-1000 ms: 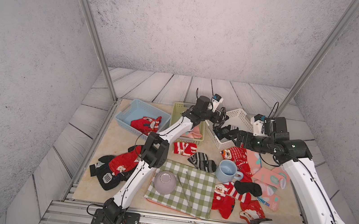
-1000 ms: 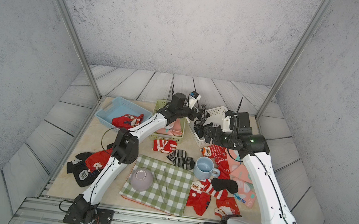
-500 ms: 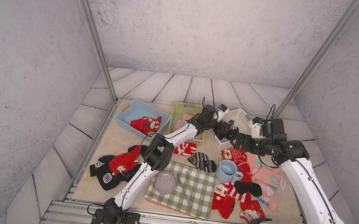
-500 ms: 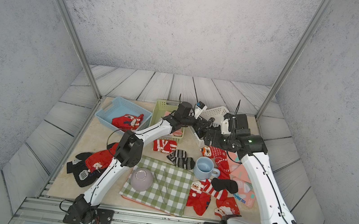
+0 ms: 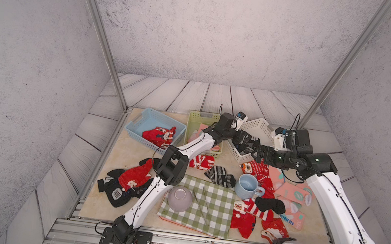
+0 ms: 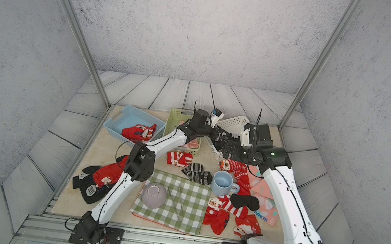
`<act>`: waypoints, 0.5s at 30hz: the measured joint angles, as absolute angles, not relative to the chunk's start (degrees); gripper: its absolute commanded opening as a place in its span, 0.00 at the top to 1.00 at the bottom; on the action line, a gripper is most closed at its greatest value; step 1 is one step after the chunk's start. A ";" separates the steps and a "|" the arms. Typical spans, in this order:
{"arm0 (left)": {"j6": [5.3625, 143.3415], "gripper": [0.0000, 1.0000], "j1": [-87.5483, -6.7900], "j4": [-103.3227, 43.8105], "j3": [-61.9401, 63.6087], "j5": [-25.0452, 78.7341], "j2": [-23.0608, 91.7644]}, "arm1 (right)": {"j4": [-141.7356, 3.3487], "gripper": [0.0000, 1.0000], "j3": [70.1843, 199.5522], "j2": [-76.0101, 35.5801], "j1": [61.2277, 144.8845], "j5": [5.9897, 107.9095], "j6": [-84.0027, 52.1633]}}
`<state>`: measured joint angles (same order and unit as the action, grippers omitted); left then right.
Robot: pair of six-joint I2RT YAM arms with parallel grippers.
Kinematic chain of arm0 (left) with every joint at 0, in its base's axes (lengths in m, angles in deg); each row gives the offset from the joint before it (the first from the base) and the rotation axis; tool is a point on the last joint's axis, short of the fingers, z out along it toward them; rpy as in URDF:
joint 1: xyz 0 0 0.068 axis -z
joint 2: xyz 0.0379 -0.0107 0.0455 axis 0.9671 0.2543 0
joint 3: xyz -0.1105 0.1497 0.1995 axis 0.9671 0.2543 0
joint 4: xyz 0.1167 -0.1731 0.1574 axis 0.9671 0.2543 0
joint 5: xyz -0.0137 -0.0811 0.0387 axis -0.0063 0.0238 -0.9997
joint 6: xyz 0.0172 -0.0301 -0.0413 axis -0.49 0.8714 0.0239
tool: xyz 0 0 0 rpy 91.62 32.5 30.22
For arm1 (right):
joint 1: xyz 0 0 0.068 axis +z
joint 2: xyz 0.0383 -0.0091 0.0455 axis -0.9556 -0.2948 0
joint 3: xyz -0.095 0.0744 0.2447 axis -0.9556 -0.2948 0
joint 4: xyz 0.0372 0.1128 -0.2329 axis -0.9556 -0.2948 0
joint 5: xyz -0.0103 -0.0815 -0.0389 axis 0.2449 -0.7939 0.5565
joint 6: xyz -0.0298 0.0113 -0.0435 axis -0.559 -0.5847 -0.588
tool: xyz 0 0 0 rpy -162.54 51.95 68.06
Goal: Sort the socks into the basket by color
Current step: Place the sock in the bin.
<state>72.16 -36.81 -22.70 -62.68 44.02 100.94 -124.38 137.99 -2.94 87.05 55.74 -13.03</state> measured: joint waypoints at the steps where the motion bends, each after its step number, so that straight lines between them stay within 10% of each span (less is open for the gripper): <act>1: 72.27 0.30 -37.07 -22.22 -62.68 43.89 100.72 | -124.38 0.01 137.99 -2.83 87.05 55.72 -13.05; 15: 72.57 0.30 -42.14 -13.43 -62.74 40.40 88.61 | -124.40 0.01 138.01 -2.75 87.05 55.37 -13.01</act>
